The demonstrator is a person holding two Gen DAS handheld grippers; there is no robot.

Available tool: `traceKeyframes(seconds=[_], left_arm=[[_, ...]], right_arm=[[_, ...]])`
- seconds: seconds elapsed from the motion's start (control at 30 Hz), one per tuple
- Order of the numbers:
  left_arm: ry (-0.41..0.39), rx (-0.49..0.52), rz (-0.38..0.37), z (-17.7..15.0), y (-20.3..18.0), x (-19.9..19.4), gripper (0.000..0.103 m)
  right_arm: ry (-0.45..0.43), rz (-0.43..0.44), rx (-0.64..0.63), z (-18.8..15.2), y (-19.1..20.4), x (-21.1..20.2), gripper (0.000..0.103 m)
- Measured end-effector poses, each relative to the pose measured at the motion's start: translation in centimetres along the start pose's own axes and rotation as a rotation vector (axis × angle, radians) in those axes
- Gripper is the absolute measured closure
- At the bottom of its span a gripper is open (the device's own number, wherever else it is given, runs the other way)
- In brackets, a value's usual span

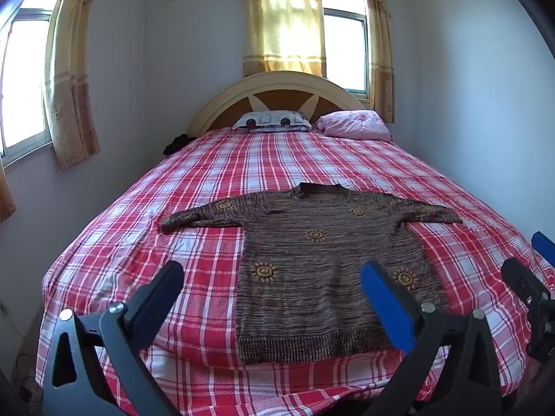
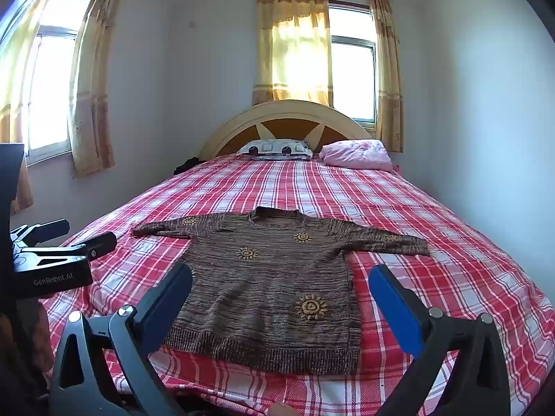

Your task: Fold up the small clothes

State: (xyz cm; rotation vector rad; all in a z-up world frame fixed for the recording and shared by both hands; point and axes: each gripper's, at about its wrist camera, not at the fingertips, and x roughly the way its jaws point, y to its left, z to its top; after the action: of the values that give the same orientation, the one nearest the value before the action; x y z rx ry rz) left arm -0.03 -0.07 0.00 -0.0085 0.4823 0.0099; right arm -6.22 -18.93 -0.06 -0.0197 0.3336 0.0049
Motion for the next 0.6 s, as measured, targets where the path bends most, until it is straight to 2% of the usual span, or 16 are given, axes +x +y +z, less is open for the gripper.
traceKeyframes(seconds=[0.13, 0.23, 0.4, 0.6], left_arm=[[-0.018, 0.075, 0.037, -0.4, -1.2, -0.4, 0.0], [0.008, 0.055, 0.026, -0.5, -0.7, 0.0, 0.0], [0.024, 0.03, 0.027, -0.5, -0.1, 0.6, 0.0], [0.036, 0.033, 0.023, -0.5, -0.1, 0.8, 0.0]], right_arm=[[0.016, 0.007, 0.011, 0.1, -0.1, -0.1, 0.001], [0.045, 0.004, 0.002, -0.2, 0.1, 1.0, 0.001], [0.023, -0.001, -0.002, -0.7, -0.1, 0.4, 0.001], [0.041, -0.01, 0.006, -0.7, -0.1, 0.9, 0.001]])
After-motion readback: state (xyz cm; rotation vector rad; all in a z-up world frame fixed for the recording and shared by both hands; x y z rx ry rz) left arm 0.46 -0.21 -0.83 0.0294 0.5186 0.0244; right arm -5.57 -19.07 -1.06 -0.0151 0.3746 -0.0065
